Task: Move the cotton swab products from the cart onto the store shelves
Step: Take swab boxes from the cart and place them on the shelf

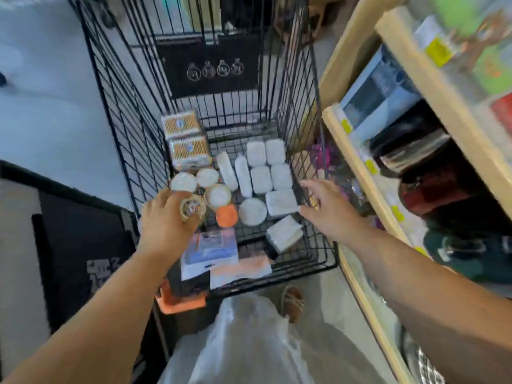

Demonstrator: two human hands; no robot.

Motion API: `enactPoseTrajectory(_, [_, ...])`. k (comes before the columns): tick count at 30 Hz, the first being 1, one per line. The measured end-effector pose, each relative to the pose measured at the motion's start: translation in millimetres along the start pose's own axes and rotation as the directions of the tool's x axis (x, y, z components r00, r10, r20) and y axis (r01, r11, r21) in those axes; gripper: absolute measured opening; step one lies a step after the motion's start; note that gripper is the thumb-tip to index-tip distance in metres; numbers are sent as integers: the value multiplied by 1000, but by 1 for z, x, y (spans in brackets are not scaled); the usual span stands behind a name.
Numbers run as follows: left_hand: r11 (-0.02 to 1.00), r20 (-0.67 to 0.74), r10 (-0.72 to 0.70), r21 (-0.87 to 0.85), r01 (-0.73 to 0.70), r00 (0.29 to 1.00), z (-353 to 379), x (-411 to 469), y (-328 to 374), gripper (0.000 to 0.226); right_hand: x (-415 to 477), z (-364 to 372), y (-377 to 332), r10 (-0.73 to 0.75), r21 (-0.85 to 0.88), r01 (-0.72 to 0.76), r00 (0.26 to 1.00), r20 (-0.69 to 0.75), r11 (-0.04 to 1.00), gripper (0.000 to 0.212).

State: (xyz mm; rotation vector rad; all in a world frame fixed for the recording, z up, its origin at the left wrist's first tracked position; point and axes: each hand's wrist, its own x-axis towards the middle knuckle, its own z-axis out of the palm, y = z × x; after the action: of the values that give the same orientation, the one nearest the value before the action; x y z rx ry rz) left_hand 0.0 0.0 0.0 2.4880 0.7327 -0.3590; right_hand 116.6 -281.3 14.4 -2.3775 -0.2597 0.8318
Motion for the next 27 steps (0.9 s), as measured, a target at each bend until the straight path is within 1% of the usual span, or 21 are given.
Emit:
enactPoseTrajectory(1, [996, -47, -26, 87, 30, 999, 3, -4, -9, 46, -1, 6, 4, 11, -74, -13, 999, -31, 997, 54])
enactPoseTrajectory(2, [986, -100, -10, 167, 27, 995, 6, -7, -16, 48, -1, 10, 7, 27, -128, -36, 997, -77, 991, 54])
enactPoseTrajectory(3, [974, -123, 32, 228, -3, 992, 13, -12, -25, 49, -2, 17, 13, 51, -172, -70, 993, -108, 983, 56])
enactPoseTrajectory(4, [958, -127, 89, 283, -50, 988, 18, -18, -31, 49, -5, 24, 14, 59, -214, -84, 991, -123, 973, 59])
enactPoseTrajectory(5, [946, -122, 117, 316, -73, 986, 22, -22, -36, 49, -6, 30, 15, 61, -259, -92, 990, -126, 961, 61])
enactPoseTrajectory(7, [930, -92, 108, 362, -68, 990, 27, -27, -39, 46, -9, 38, 14, 48, -366, -80, 994, -95, 927, 63])
enactPoseTrajectory(9, [906, 14, 53, 419, -54, 999, 31, -32, -40, 49, -13, 41, 15, 35, -447, -45, 999, -30, 893, 66])
enactPoseTrajectory(10, [886, 97, 25, 458, -67, 995, 34, -35, -41, 52, -17, 42, 17, 30, -477, -25, 1000, 1, 879, 65])
enactPoseTrajectory(13, [795, 301, -63, 591, -134, 951, 40, -49, -42, 62, -27, 43, 25, 31, -541, 30, 994, 104, 840, 62])
enactPoseTrajectory(15, [763, 353, -112, 629, -148, 929, 44, -58, -40, 64, -34, 40, 35, 34, -618, 92, 982, 188, 781, 58])
enactPoseTrajectory(18, [730, 341, -179, 675, -108, 923, 49, -72, -33, 60, -46, 36, 52, 50, -731, 170, 962, 269, 661, 47])
enactPoseTrajectory(19, [717, 343, -201, 689, -101, 917, 50, -74, -32, 58, -49, 35, 57, 65, -747, 181, 955, 288, 639, 47])
enactPoseTrajectory(21, [694, 351, -247, 715, -89, 903, 58, -83, -29, 54, -56, 31, 66, 63, -772, 218, 947, 316, 598, 54])
enactPoseTrajectory(23, [689, 333, -294, 724, -43, 896, 66, -90, -28, 47, -61, 30, 74, 41, -780, 247, 943, 329, 576, 59])
enactPoseTrajectory(25, [703, 301, -323, 711, 14, 897, 74, -99, -24, 44, -67, 28, 82, 21, -766, 257, 943, 332, 589, 60])
enactPoseTrajectory(27, [713, 302, -347, 700, 40, 888, 81, -110, -18, 43, -76, 26, 91, 13, -750, 274, 936, 352, 602, 60])
